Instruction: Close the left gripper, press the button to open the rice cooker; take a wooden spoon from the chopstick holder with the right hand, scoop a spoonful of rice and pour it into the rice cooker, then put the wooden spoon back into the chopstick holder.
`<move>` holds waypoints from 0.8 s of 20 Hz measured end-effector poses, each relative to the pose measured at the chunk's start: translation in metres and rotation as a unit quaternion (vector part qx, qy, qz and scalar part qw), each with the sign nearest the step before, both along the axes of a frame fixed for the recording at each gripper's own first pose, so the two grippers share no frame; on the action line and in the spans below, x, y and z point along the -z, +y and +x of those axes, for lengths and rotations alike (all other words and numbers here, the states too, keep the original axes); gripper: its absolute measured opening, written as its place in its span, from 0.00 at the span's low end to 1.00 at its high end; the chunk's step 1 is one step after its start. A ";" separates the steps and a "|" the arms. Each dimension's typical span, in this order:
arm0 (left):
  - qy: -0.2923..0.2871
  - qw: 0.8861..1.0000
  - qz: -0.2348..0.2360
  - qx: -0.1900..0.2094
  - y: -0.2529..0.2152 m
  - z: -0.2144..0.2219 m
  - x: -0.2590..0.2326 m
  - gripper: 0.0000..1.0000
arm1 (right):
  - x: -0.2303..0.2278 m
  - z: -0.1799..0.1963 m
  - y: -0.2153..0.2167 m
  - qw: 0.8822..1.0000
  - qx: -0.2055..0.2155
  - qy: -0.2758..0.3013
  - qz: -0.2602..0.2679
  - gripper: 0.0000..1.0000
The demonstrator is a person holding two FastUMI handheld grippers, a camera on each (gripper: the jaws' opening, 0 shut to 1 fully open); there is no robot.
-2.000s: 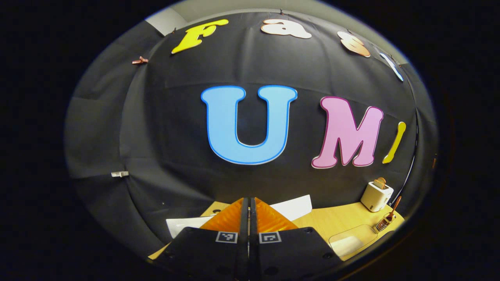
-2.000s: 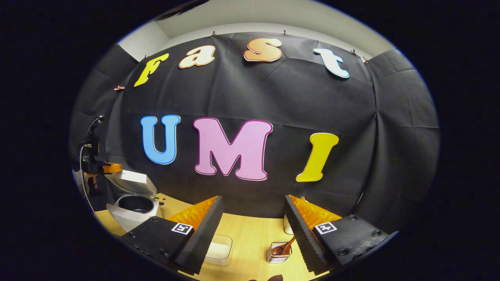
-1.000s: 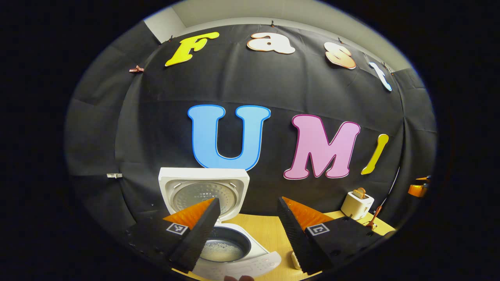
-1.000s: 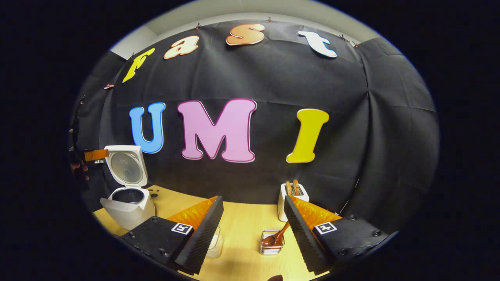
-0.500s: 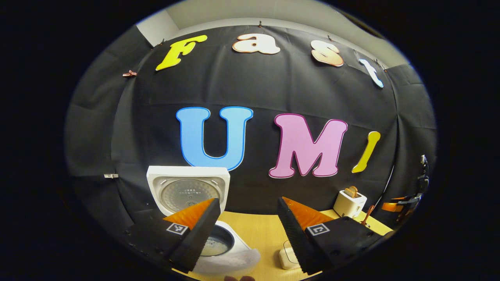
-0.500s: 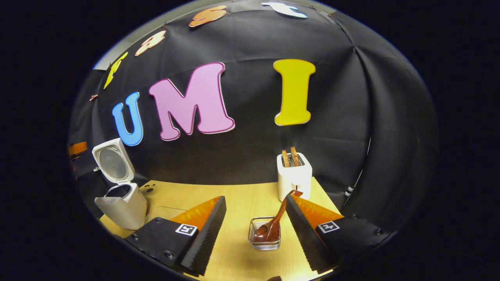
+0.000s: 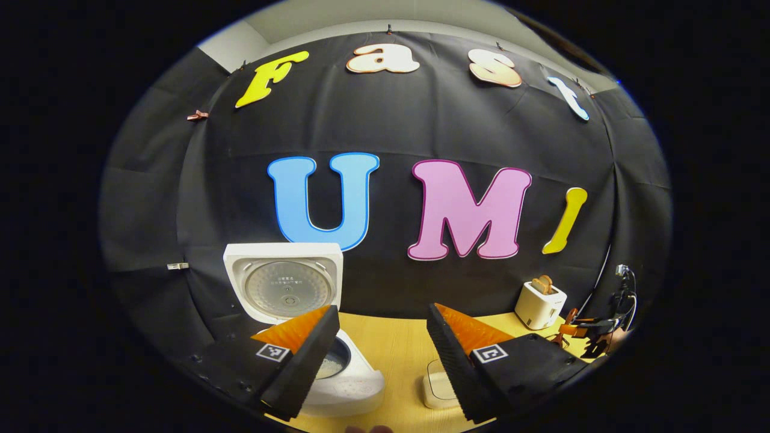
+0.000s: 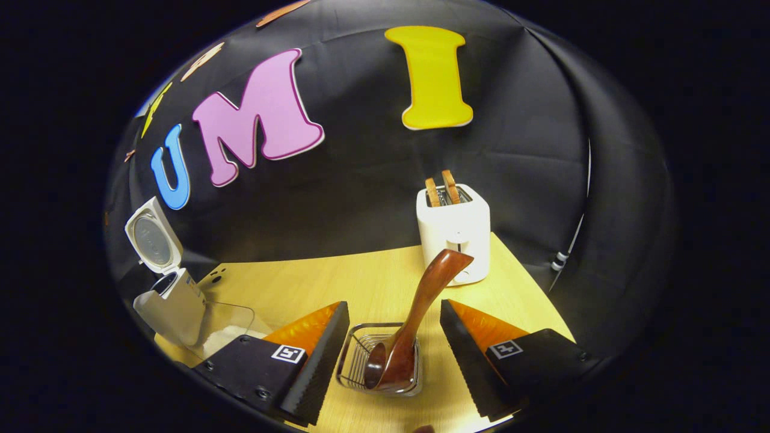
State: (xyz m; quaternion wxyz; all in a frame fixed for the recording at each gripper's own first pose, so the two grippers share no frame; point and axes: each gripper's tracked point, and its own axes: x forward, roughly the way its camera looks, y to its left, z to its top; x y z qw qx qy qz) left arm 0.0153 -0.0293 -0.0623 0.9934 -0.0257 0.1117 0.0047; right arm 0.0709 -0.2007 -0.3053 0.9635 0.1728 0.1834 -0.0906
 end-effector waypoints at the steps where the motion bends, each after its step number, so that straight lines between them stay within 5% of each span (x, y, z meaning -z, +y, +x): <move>1: 0.004 1.000 0.001 -0.002 -0.001 -0.002 0.002 0.94 | 0.008 0.006 0.000 1.000 0.001 0.003 0.010 0.94; 9: 0.026 0.999 0.019 -0.013 -0.007 -0.003 0.018 0.95 | 0.038 0.042 -0.005 0.999 0.011 0.011 0.049 0.89; 12: 0.030 0.999 0.023 -0.013 -0.007 -0.001 0.021 0.95 | 0.045 0.054 -0.005 0.998 0.013 0.013 0.058 0.77; 13: 0.031 0.999 0.024 -0.013 -0.006 0.000 0.022 0.95 | 0.047 0.055 -0.007 0.998 0.018 0.019 0.058 0.61; 14: 0.033 0.999 0.025 -0.014 -0.006 0.002 0.024 0.95 | 0.049 0.056 -0.008 0.998 0.022 0.022 0.060 0.75; 16: 0.037 0.999 0.024 -0.013 -0.007 0.005 0.026 0.95 | 0.053 0.058 -0.006 0.997 0.023 0.026 0.073 0.38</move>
